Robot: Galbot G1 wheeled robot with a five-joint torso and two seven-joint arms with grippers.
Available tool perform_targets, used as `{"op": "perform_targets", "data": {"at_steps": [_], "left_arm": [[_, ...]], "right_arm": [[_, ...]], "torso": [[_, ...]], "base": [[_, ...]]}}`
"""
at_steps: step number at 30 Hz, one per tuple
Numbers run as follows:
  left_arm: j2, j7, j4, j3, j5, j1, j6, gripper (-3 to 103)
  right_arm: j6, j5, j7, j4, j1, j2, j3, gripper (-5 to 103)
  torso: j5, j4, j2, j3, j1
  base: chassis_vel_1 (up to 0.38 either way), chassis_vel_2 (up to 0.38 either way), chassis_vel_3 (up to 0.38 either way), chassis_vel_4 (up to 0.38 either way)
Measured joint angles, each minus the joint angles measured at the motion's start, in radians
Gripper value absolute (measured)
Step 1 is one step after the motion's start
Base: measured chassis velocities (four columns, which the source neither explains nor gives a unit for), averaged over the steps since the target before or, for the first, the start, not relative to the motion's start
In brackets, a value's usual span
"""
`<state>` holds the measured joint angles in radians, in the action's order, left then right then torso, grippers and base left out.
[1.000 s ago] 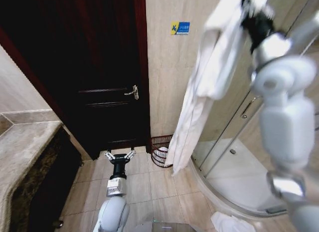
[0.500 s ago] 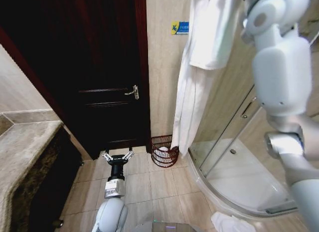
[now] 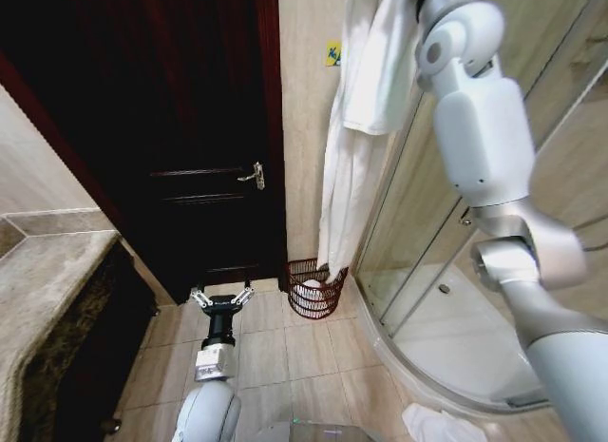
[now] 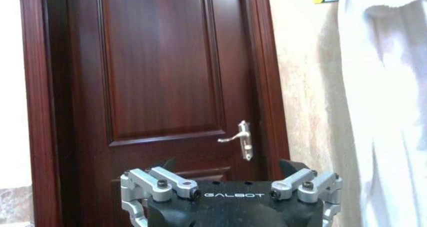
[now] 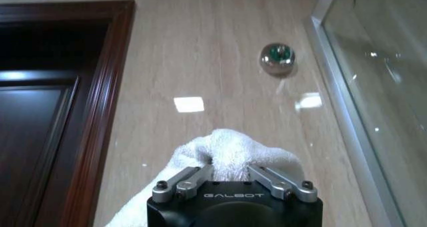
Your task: Discard the used towel into the hamper.
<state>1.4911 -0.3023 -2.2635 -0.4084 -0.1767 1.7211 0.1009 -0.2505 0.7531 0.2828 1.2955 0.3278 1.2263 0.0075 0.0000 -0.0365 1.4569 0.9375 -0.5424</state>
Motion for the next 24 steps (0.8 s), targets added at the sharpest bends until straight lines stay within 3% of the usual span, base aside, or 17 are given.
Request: {"op": "perform_targets", "data": {"at_steps": [10, 12, 24], "left_arm": [[-0.012, 0.005, 0.002, 0.009, 0.0, -0.009, -0.008, 100], [-0.027, 0.009, 0.002, 0.01, -0.001, -0.009, -0.011, 100], [-0.072, 0.011, 0.009, -0.01, 0.018, -0.007, -0.017, 100]], "right_arm": [[-0.003, 0.013, 0.011, 0.088, -0.095, -0.039, 0.0, 7], [-0.015, 0.013, -0.034, 0.131, -0.165, -0.066, 0.019, 7], [-0.015, 0.011, -0.035, 0.3, -0.438, -0.072, 0.071, 7]], "torso": [[0.0, 0.0001, -0.002, -0.001, 0.001], [-0.0001, 0.0003, -0.017, -0.009, 0.008], [0.0, 0.0001, -0.092, -0.05, 0.042]], "base": [[0.0, 0.0, 0.0, 0.0], [0.0, 0.0, 0.0, 0.0], [0.0, 0.0, 0.0, 0.0]]}}
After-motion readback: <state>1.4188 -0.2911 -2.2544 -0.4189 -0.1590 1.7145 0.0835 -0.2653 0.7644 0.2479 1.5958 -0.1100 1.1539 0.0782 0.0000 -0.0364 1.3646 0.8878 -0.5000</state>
